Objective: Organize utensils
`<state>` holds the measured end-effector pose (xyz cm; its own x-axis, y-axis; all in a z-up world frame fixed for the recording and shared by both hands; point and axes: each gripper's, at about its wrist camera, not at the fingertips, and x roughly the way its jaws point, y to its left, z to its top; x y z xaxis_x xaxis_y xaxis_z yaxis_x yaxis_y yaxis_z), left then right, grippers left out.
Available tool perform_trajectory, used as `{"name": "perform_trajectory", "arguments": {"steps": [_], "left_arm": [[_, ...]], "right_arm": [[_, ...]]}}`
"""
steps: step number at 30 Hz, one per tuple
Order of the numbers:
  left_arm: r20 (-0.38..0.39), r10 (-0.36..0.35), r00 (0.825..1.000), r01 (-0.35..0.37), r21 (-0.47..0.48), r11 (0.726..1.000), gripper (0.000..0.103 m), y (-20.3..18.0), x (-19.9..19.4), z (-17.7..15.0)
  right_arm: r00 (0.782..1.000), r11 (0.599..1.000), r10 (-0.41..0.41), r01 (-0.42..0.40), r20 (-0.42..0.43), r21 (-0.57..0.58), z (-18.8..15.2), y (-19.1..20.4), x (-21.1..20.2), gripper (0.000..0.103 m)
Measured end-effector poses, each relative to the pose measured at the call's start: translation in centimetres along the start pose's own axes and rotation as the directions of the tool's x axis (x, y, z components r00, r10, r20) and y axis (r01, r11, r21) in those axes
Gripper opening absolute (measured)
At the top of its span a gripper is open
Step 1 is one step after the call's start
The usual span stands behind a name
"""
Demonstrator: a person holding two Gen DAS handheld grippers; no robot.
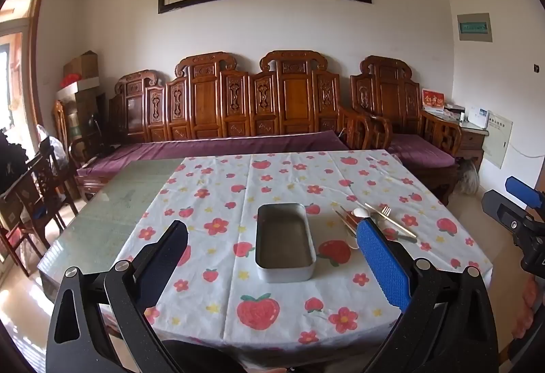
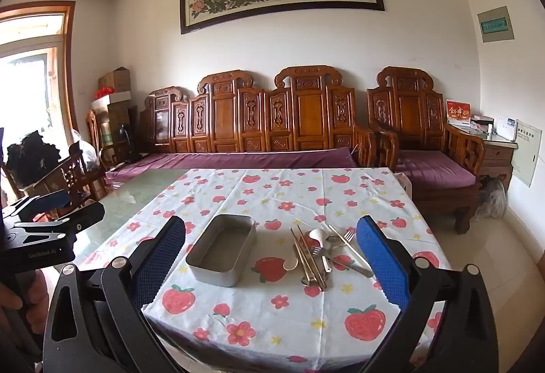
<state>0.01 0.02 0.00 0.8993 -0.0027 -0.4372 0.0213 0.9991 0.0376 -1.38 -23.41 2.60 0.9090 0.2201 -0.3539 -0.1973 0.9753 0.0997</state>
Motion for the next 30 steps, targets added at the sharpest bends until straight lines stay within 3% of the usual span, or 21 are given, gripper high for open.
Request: {"name": "perform_trajectory", "arguments": {"steps": [30], "left_arm": [[0.023,-0.006,1.000,0.006,-0.005,1.000,0.096,-0.5,-0.6,1.0]], "right_arm": [[1.000,1.000,0.014,-0.014,0.022,-0.004,1.2,0.6,-1.4,0.101]]}}
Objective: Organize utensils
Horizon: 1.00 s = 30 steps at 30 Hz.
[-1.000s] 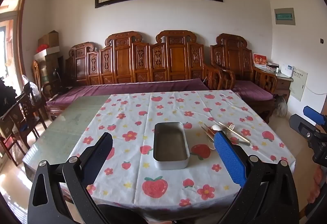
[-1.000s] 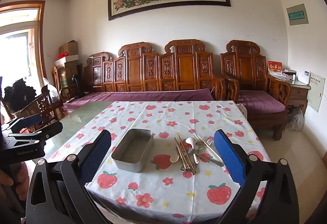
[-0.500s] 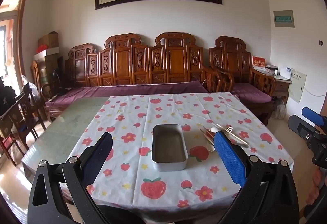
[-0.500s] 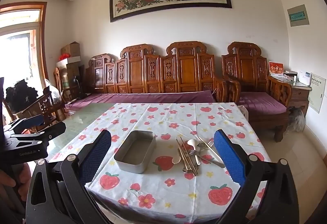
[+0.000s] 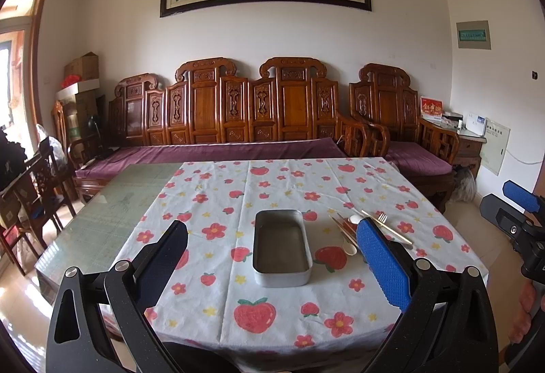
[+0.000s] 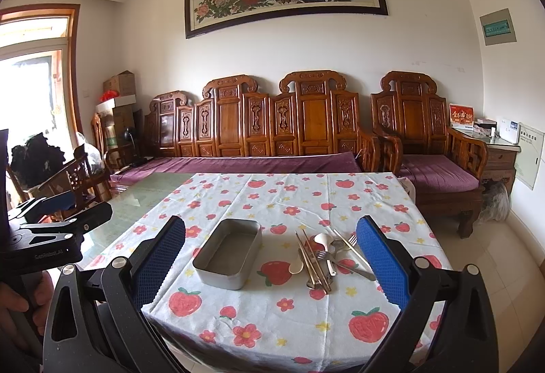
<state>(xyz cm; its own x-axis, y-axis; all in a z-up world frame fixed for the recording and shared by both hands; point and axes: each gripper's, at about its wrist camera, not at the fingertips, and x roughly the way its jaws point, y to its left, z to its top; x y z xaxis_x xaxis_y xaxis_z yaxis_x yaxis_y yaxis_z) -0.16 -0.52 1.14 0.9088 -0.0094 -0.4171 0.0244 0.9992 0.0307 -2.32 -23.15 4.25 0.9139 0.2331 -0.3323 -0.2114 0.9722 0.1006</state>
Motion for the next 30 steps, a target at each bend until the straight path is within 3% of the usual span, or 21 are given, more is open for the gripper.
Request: {"name": "perform_trajectory", "arguments": {"steps": [30], "left_arm": [[0.000,-0.001,1.000,0.001,-0.004,1.000,0.096,0.2,-0.9,1.1]], "right_arm": [[1.000,1.000,0.003,-0.003,0.001,0.004,0.1,0.1,-0.1,0.101]]}}
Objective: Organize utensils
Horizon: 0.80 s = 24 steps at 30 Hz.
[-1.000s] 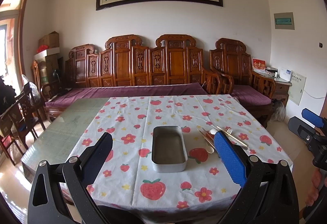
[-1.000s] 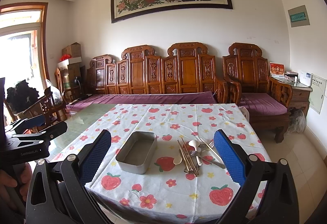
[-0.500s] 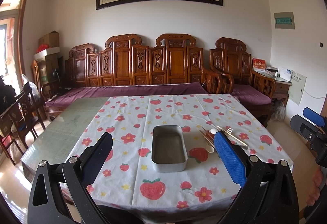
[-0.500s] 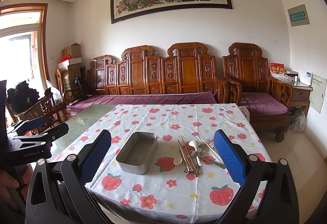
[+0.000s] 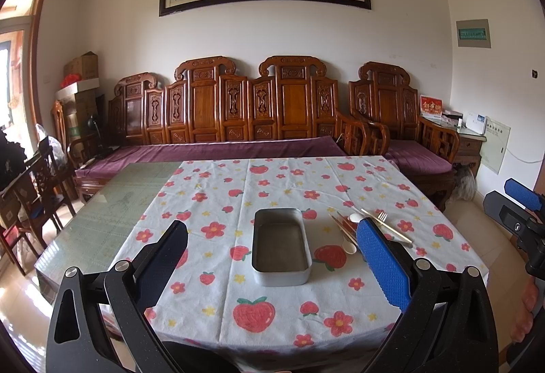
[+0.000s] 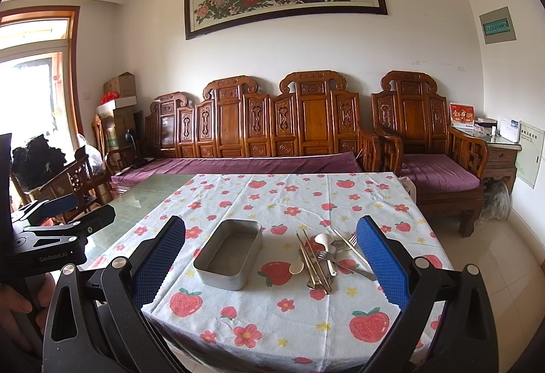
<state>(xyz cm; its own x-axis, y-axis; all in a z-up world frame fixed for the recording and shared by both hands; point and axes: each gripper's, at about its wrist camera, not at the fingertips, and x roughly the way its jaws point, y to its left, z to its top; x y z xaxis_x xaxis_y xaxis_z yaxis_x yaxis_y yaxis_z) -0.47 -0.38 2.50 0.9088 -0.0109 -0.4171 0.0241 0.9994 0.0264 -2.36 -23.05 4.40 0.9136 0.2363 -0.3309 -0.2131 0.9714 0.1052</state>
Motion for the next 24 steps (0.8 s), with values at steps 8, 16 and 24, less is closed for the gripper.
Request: {"name": "perform_trajectory", "arguments": {"steps": [8,16,24], "left_arm": [[0.001,-0.001,1.000,0.001,-0.001,1.000,0.096,-0.11,0.02,0.10],[0.000,-0.002,1.000,0.002,-0.003,1.000,0.096,-0.16,-0.11,0.37],[-0.003,-0.001,1.000,0.001,0.000,1.000,0.096,-0.55,-0.23,0.48]], "right_arm": [[1.000,1.000,0.002,-0.002,0.003,-0.001,-0.06,0.00,-0.05,0.101],[1.000,1.000,0.002,-0.002,0.003,0.000,-0.02,0.02,-0.08,0.101],[1.000,1.000,0.002,-0.002,0.002,0.001,0.03,0.10,-0.17,0.101]]}}
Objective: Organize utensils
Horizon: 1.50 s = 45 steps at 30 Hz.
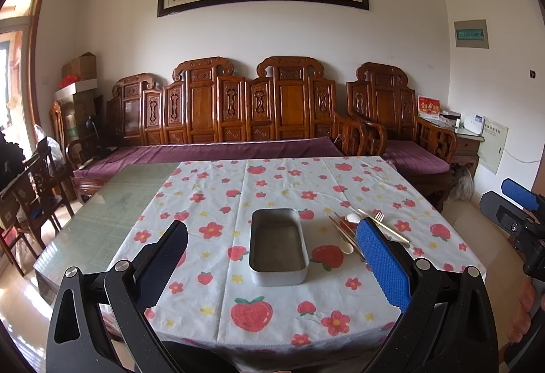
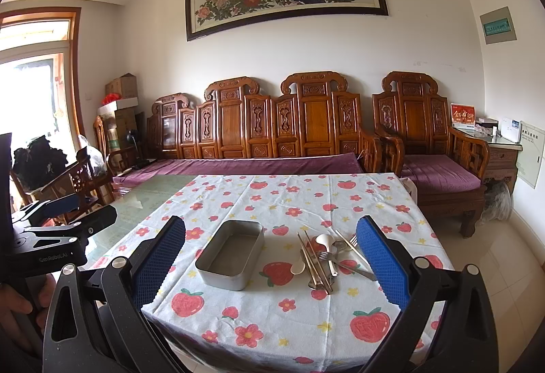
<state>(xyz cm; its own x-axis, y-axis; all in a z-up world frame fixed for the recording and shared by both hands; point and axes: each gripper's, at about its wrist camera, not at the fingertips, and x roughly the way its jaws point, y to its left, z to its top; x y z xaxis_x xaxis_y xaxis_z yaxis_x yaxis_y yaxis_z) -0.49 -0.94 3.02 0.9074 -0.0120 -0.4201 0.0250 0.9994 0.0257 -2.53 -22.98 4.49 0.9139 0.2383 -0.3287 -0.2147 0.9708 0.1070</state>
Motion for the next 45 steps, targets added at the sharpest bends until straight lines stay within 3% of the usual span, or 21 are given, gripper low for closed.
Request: {"name": "perform_trajectory", "arguments": {"steps": [8,18,27,36,45], "left_arm": [[-0.061,-0.017,0.998,0.017,0.004,1.000,0.096,-0.2,2.8,-1.5],[-0.154,-0.048,0.987,0.051,0.019,0.998,0.096,-0.5,8.6,-3.4],[-0.203,-0.082,0.976,0.086,0.014,0.996,0.096,-0.7,12.9,-2.8],[-0.269,-0.103,0.958,0.124,0.064,0.990,0.096,-2.4,17.4,-3.5],[-0.354,-0.142,0.924,0.172,0.055,0.984,0.096,-4.4,22.2,-4.8]], "right_arm": [[1.000,1.000,-0.002,0.002,-0.023,0.001,-0.4,-0.3,1.2,0.101],[0.995,1.000,0.003,-0.006,-0.103,-0.023,-2.0,-2.9,7.2,0.096],[0.974,0.999,-0.019,0.012,-0.224,-0.034,-2.8,-6.7,13.8,0.090],[0.948,0.999,-0.029,0.022,-0.316,-0.024,-4.6,-10.4,19.2,0.073],[0.919,1.000,-0.011,0.007,-0.394,-0.011,-7.7,-12.6,23.2,0.057]]}}
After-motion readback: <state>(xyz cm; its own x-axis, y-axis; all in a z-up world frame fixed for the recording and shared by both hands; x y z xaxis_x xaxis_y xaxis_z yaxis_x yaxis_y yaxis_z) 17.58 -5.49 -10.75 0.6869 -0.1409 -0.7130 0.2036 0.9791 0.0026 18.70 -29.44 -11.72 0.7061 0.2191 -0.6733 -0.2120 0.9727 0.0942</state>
